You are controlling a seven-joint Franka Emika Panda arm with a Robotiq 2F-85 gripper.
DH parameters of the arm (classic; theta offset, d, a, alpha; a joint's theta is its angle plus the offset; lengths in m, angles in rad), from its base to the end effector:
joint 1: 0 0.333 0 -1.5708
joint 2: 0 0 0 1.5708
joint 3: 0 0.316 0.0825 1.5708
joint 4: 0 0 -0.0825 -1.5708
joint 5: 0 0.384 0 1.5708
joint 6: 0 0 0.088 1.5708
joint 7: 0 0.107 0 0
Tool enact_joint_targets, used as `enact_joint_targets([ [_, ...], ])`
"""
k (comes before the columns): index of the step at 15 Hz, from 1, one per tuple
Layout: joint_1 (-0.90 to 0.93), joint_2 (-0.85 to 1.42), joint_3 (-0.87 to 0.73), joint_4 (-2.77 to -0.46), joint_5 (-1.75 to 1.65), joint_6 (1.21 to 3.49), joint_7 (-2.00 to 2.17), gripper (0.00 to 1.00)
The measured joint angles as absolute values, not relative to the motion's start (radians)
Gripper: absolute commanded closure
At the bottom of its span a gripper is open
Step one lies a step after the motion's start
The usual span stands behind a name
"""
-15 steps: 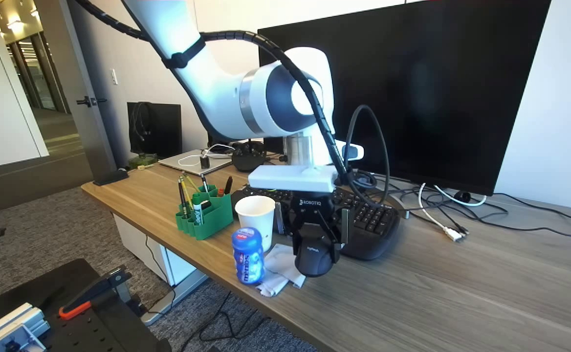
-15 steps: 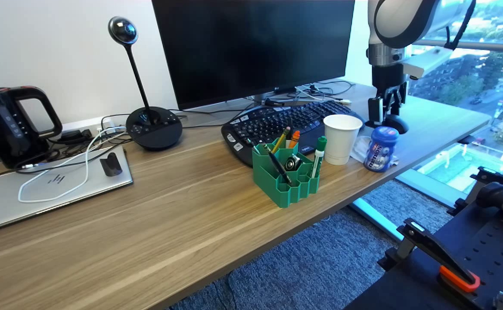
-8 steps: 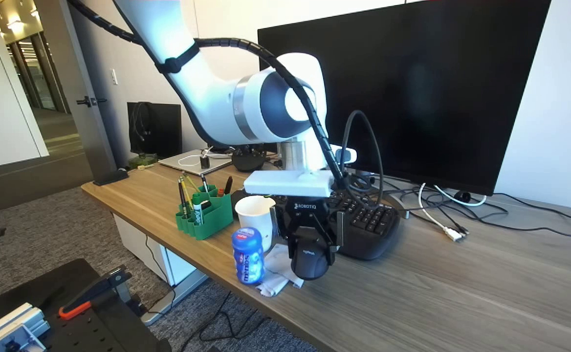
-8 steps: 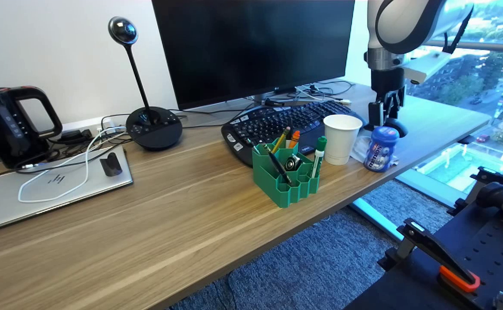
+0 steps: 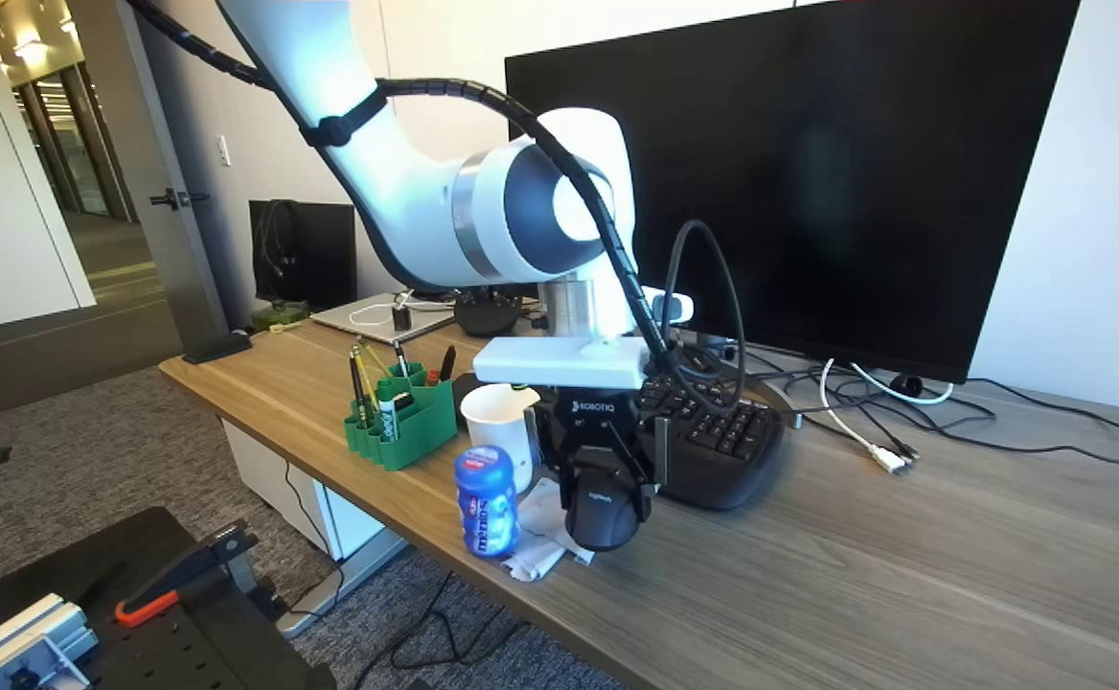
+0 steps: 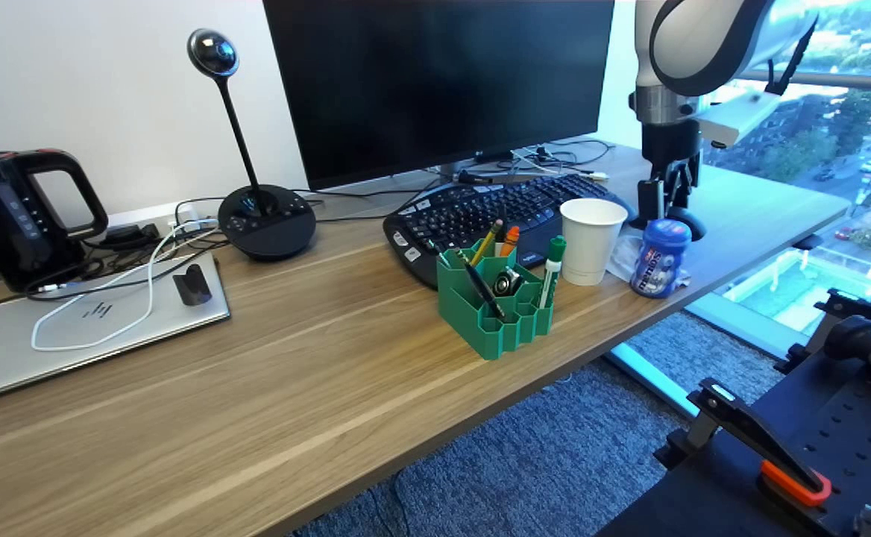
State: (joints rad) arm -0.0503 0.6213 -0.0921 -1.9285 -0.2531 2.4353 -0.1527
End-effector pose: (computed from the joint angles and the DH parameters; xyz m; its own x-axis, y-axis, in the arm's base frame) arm 0.6033 -0.0862 0.1545 0.9643 0.2084 -0.1634 0.2355 -0.9571 0.1688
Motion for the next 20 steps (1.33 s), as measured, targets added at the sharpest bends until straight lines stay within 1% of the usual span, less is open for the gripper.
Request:
enact_joint_targets([
  [2, -0.05, 0.621, -0.092, -1.93, -0.253, 2.435, -0.153, 0.47],
  [20, -0.054, 0.669, -0.137, -1.929, -0.254, 2.434, -0.128, 0.47],
])
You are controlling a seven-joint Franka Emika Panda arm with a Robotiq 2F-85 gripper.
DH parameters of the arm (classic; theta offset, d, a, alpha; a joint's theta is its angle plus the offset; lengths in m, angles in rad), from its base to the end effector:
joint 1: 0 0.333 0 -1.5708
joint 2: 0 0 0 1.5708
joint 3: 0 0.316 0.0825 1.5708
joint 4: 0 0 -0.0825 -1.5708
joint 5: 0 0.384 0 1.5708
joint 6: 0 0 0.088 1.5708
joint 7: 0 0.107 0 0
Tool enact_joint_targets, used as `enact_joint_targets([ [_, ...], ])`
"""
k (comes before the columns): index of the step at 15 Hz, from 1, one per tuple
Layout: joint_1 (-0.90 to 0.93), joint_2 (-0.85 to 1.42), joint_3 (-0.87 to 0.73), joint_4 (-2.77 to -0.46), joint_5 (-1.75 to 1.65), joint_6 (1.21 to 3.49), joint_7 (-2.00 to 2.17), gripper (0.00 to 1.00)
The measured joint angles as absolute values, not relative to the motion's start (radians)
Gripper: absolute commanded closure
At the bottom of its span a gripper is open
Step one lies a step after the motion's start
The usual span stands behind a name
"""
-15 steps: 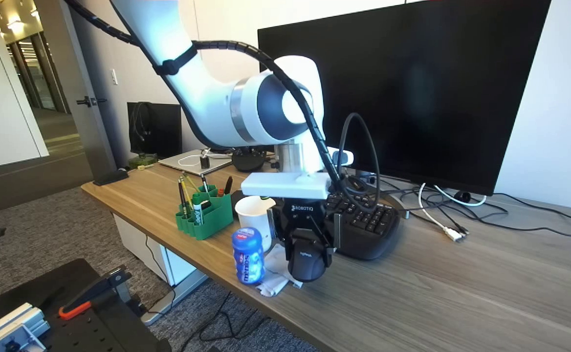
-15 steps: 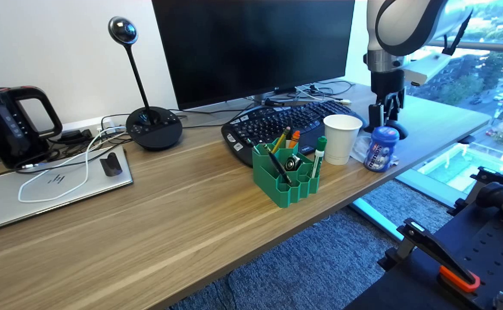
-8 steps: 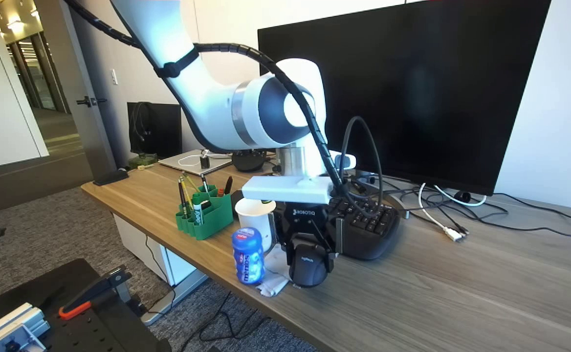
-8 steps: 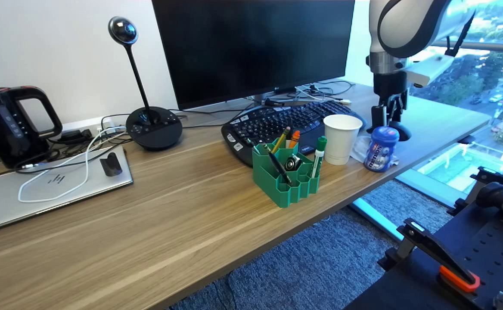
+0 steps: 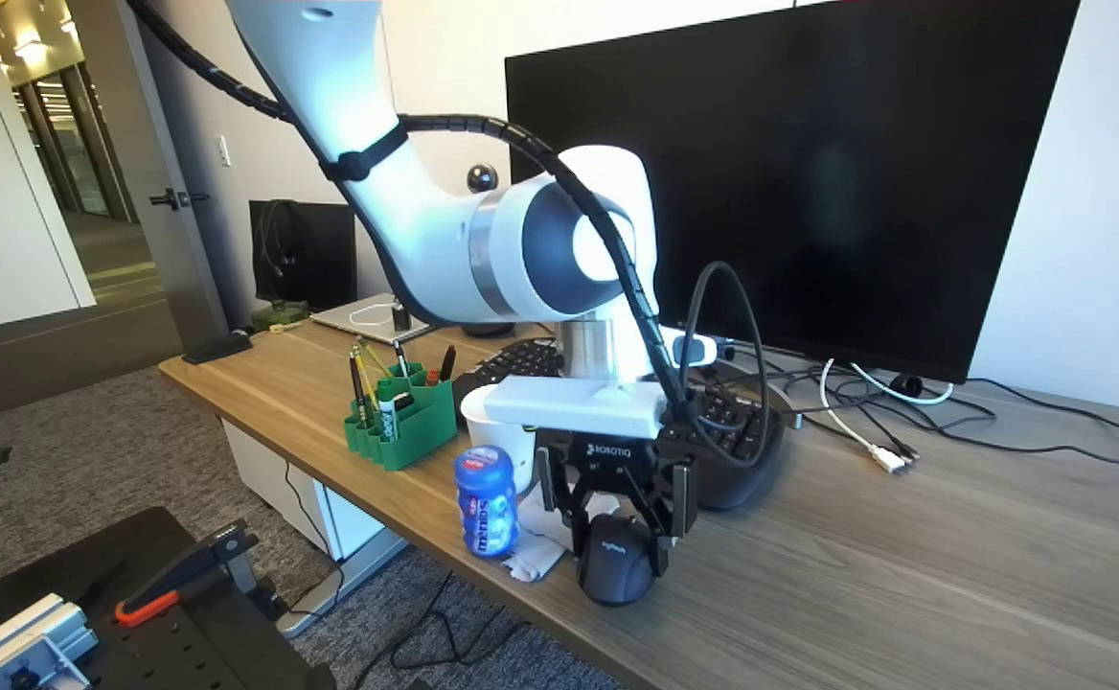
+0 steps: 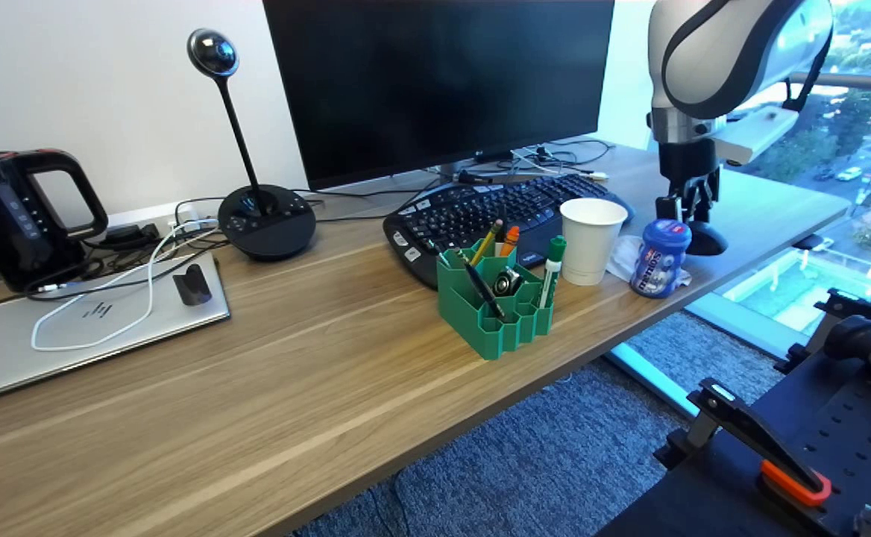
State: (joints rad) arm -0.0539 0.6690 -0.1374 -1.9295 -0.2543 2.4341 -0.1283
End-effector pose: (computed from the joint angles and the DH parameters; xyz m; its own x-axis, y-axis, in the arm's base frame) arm 0.5893 -0.1147 0.1273 0.9666 0.1424 -0.2131 0.1834 -0.9651 0.1870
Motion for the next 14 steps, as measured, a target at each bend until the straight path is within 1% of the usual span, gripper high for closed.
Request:
enact_joint_targets([
  [12, -0.053, 0.717, -0.156, -1.896, -0.271, 2.432, -0.095, 0.47],
  [13, -0.053, 0.717, -0.156, -1.894, -0.271, 2.432, -0.094, 0.24],
  [14, -0.053, 0.718, -0.157, -1.893, -0.271, 2.432, -0.093, 0.06],
])
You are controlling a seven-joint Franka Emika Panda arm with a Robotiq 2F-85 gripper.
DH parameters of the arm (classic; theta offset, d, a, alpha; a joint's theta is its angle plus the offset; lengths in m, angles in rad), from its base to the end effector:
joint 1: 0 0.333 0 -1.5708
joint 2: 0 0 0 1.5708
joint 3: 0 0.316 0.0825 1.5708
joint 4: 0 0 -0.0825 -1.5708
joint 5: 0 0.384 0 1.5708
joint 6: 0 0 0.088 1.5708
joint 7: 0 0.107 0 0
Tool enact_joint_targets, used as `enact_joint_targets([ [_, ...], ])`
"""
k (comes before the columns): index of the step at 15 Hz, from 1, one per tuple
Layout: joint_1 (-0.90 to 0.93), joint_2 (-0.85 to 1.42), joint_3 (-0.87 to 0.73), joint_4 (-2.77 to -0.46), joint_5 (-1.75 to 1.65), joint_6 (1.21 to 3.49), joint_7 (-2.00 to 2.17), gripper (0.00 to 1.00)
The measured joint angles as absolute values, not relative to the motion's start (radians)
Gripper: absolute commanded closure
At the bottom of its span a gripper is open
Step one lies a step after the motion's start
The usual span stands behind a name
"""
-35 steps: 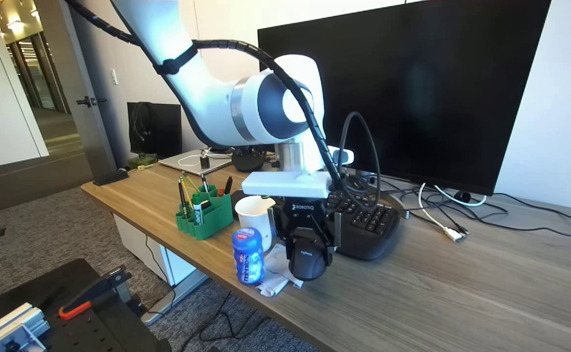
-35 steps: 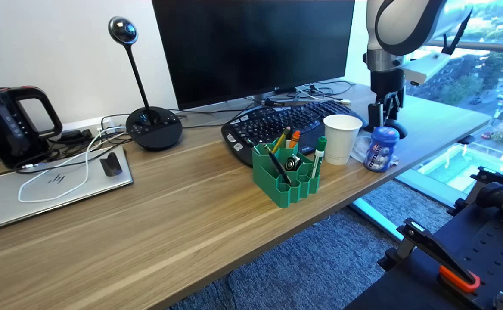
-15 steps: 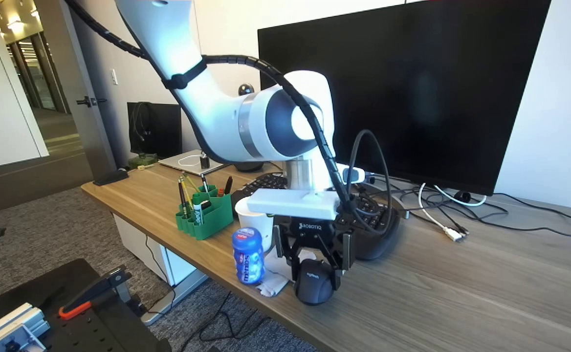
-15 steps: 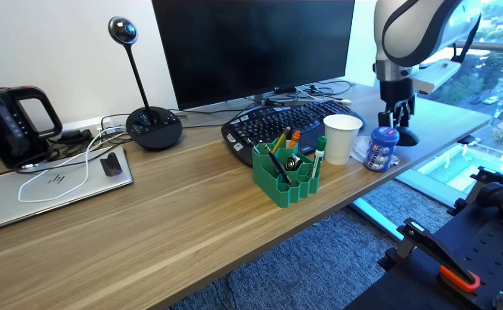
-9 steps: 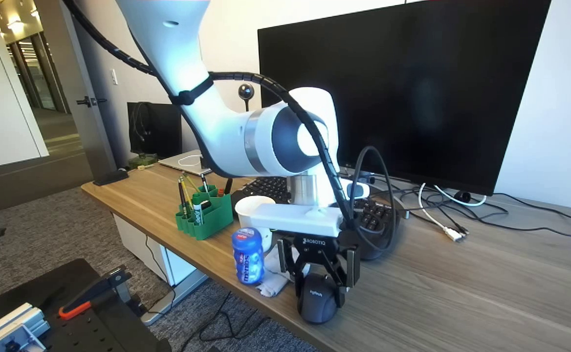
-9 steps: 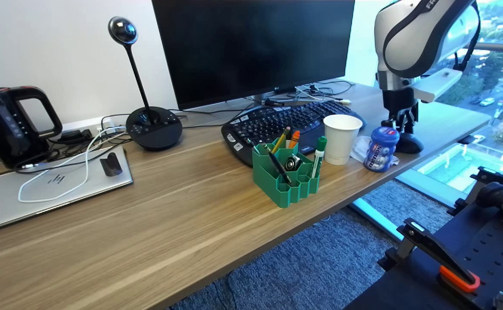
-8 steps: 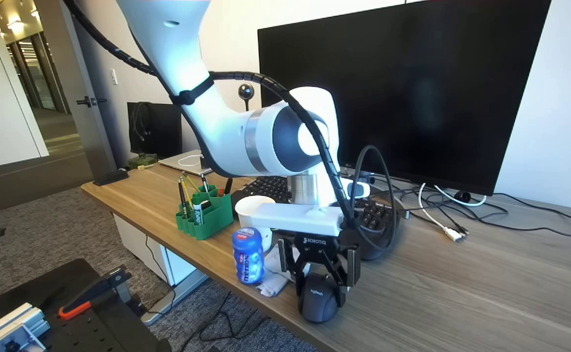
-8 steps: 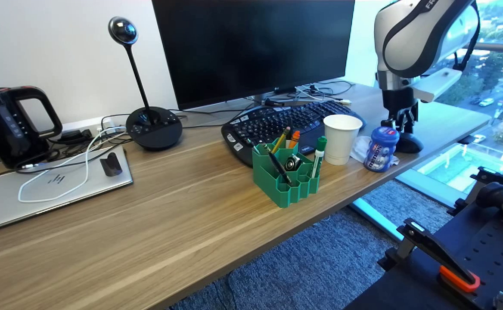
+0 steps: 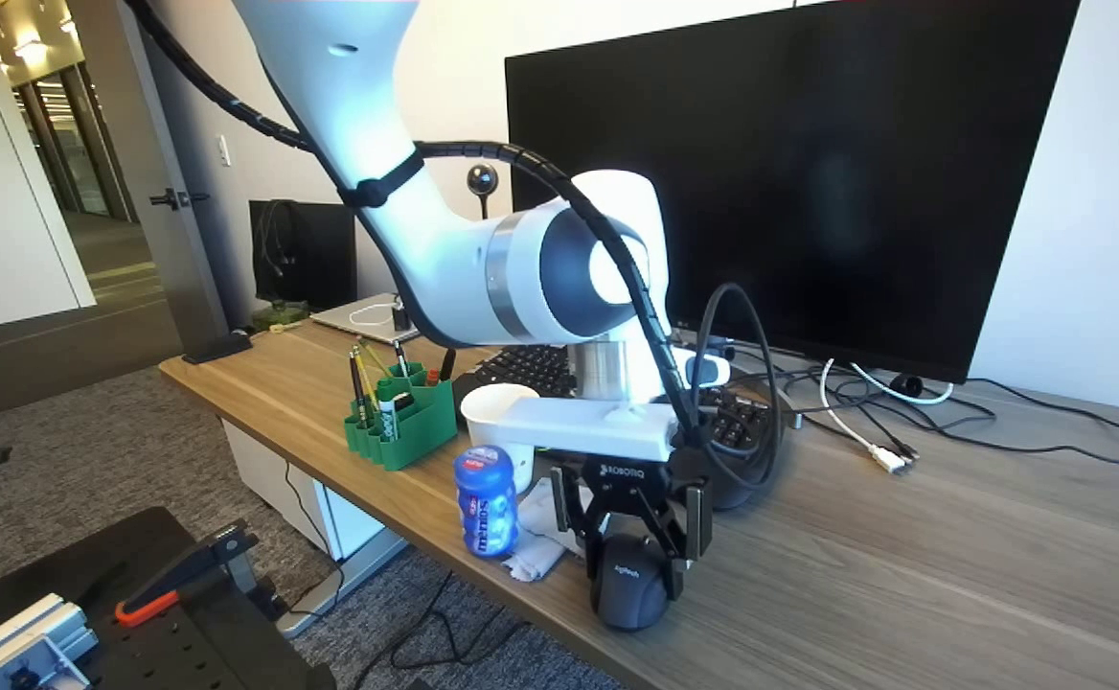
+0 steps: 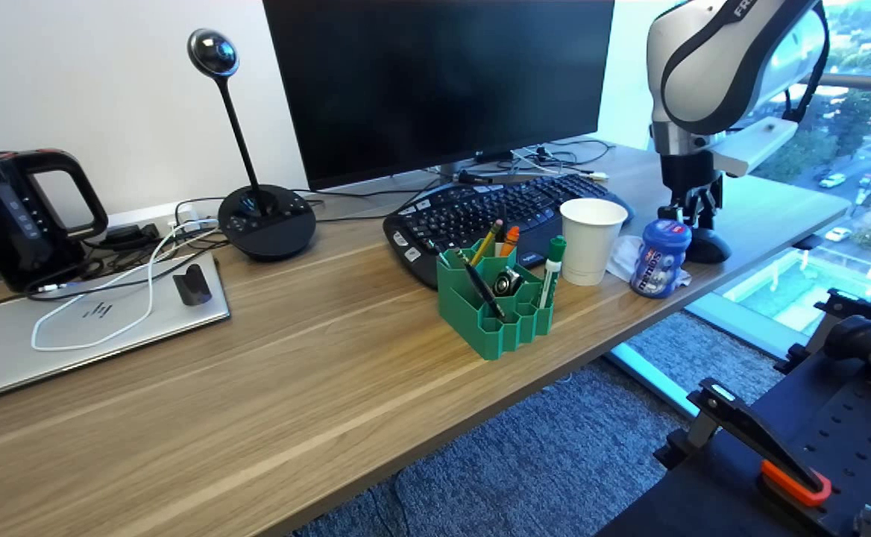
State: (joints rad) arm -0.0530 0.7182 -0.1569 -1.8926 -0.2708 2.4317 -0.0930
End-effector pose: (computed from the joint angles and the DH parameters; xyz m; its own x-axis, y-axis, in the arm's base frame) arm 0.5917 -0.1266 0.1113 0.9681 0.1058 -0.2271 0.1558 -0.9641 0.2150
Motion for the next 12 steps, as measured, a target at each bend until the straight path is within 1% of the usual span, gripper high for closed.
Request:
enact_joint_targets([
  [1, -0.053, 0.719, -0.157, -1.891, -0.271, 2.432, -0.091, 0.05],
  [2, -0.053, 0.719, -0.158, -1.891, -0.271, 2.432, -0.088, 0.0],
  [12, -0.053, 0.737, -0.159, -1.863, -0.271, 2.425, -0.07, 0.0],
])
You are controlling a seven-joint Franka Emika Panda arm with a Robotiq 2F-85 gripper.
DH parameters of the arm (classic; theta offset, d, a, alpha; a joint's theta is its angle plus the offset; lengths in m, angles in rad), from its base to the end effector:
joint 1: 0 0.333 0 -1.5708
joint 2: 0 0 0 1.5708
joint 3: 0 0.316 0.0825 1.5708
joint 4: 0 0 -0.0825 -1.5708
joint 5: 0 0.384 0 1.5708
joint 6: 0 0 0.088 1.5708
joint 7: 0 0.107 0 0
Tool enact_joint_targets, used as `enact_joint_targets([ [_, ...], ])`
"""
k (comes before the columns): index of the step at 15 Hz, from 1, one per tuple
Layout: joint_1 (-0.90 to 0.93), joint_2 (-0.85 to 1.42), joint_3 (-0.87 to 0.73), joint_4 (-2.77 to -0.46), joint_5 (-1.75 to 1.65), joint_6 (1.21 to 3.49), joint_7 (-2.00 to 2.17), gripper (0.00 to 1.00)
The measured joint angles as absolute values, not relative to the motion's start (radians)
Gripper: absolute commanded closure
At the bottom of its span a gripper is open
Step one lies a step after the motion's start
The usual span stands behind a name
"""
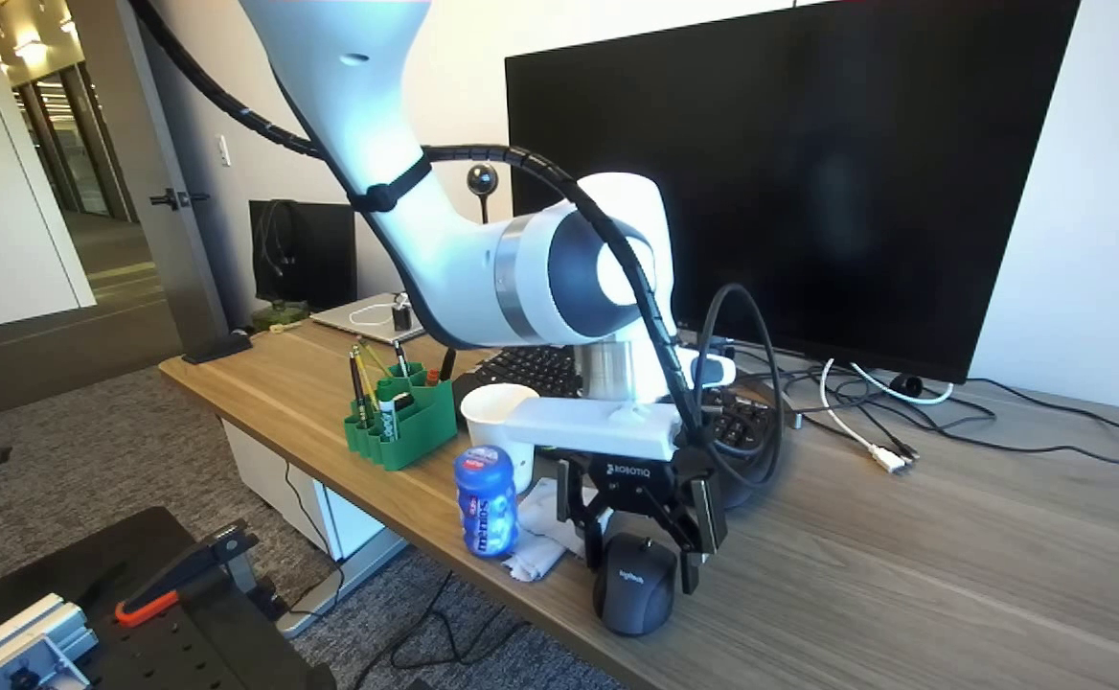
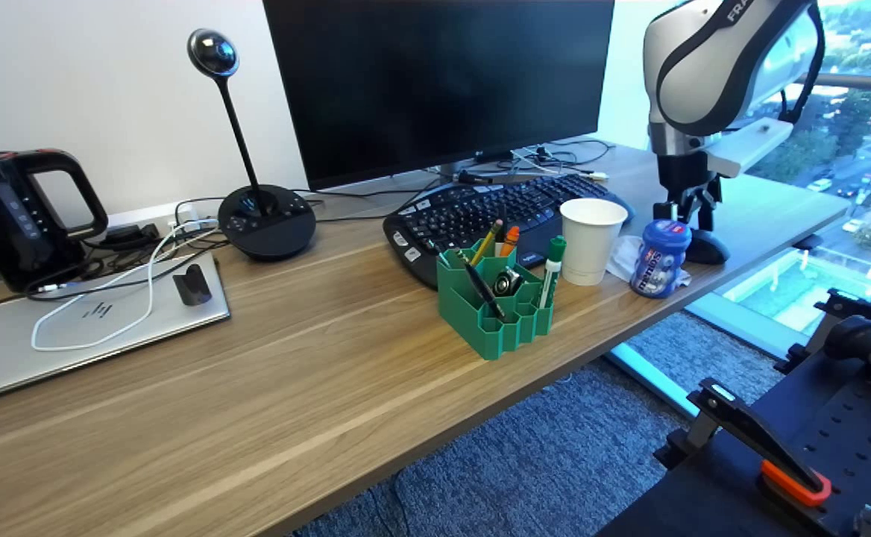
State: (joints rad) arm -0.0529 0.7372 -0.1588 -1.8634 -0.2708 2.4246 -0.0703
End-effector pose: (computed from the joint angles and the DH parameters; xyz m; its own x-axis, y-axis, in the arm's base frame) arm 0.5983 -0.1286 0.1094 0.9720 0.0827 -0.2200 0.1333 -0.9650 0.2259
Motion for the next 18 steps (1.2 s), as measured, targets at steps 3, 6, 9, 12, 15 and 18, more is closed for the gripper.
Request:
enact_joint_targets([
  [3, -0.054, 0.73, -0.159, -1.854, -0.267, 2.402, -0.07, 0.0],
  [6, -0.059, 0.697, -0.154, -1.85, -0.249, 2.345, -0.072, 0.0],
  [9, -0.07, 0.648, -0.144, -1.85, -0.221, 2.293, -0.076, 0.0],
  [12, -0.082, 0.597, -0.137, -1.85, -0.194, 2.249, -0.087, 0.0],
  [15, -0.092, 0.542, -0.135, -1.852, -0.183, 2.217, -0.094, 0.0],
  [18, -0.108, 0.481, -0.134, -1.854, -0.159, 2.185, -0.118, 0.0],
])
